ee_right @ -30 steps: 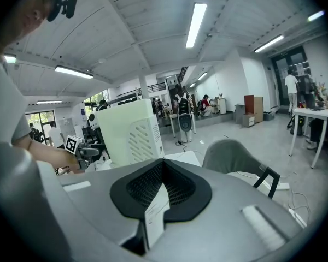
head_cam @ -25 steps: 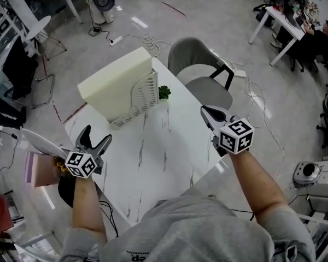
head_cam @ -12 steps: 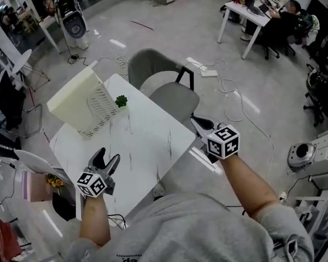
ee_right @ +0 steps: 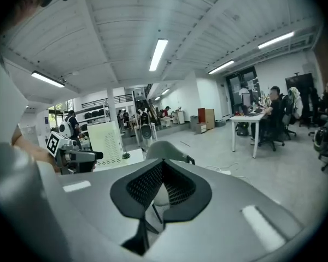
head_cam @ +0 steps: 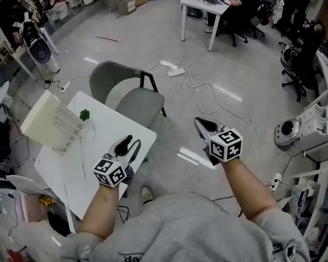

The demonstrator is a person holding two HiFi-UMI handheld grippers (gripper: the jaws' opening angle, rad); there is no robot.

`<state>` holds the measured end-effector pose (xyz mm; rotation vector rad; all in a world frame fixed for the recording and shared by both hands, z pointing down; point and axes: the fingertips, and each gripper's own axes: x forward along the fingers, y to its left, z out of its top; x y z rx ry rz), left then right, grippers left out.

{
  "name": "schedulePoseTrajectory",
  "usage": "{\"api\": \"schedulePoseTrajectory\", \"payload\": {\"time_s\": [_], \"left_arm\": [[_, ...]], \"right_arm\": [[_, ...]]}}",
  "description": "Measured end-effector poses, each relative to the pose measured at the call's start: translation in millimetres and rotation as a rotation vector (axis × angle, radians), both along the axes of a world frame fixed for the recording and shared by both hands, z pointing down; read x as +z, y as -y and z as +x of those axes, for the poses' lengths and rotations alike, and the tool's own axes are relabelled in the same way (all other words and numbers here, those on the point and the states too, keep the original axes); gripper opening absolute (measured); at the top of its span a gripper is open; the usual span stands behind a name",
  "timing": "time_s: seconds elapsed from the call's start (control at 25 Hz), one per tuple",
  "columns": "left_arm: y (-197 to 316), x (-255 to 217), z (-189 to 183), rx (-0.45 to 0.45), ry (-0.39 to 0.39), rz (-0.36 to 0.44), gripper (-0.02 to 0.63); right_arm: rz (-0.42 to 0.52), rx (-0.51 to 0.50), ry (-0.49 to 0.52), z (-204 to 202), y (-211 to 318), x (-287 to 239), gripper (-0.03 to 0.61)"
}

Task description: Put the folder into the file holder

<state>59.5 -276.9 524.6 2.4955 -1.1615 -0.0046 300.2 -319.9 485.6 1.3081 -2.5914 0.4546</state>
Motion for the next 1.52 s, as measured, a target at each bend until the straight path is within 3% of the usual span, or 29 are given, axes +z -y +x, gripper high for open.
{"api": "schedulePoseTrajectory", "payload": {"time_s": [0.2,0.36,0.76,1.52], "left_arm": [[21.4,-29.8,67.5,0.048,-0.004,0.049,0.16],[36.1,-46.3,86.9,0.025,0.005,0.077,0.058],[51.7,-64.9,75.0,0.023,-0.007,0.064,0.058],[50.7,-64.9,76.7,0.003,0.012,0.067,0.058]], "right_arm": [[0.008,0.054,-0.005,44.3,-13.1,-4.9,0.003],[0.016,0.098,0.002,62.2,-13.0,-13.3,0.003],[0.04,0.128,0.008,59.6,-8.6,-27.9,0.002],[0.046,0.096,-0.025,53.5,-2.4,-26.3,0.002]]}}
